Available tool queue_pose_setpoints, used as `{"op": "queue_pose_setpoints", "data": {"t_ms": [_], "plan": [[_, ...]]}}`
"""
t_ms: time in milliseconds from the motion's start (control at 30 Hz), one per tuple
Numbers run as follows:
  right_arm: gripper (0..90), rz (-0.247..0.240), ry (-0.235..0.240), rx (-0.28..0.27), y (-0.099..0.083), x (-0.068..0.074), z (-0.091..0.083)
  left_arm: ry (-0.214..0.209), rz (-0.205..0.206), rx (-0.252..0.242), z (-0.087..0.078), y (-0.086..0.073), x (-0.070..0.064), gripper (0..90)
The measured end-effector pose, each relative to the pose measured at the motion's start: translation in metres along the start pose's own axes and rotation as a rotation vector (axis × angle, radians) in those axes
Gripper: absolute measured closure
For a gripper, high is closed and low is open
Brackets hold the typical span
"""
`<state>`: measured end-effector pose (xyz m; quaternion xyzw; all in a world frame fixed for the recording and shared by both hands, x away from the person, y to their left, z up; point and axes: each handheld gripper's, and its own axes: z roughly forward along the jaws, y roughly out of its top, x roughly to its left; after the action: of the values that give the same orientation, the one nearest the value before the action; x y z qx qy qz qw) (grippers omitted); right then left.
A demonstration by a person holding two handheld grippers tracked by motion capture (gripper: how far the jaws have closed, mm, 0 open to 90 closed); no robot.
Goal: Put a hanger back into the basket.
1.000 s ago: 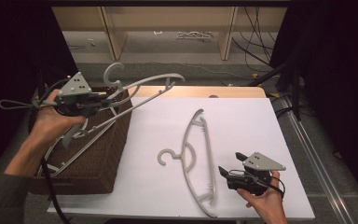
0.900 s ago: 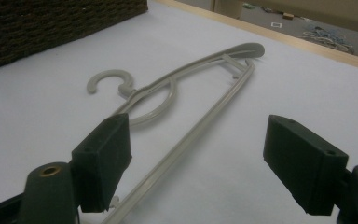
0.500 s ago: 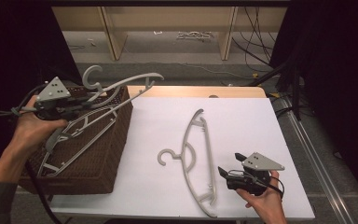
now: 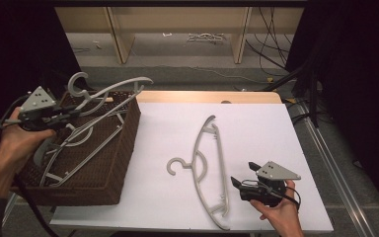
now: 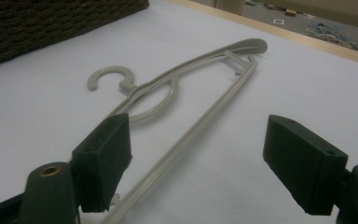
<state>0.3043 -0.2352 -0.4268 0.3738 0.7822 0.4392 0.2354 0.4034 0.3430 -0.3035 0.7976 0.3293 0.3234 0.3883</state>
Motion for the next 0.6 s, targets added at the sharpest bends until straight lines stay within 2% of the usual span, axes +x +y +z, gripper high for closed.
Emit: {"op": "queue_pose_setpoints", "data": {"t_ms": [167,600], "plan": [[24.3,0.002,0.006,-0.007,-0.001,0.000,0.001,0.031,-0.022,0.007,-0.006,-0.010,0.006,79.5],[24.3,0.007,0.005,-0.009,-0.001,0.000,0.001,0.050,-0.060,0.008,-0.008,-0.032,0.017,79.5]]}}
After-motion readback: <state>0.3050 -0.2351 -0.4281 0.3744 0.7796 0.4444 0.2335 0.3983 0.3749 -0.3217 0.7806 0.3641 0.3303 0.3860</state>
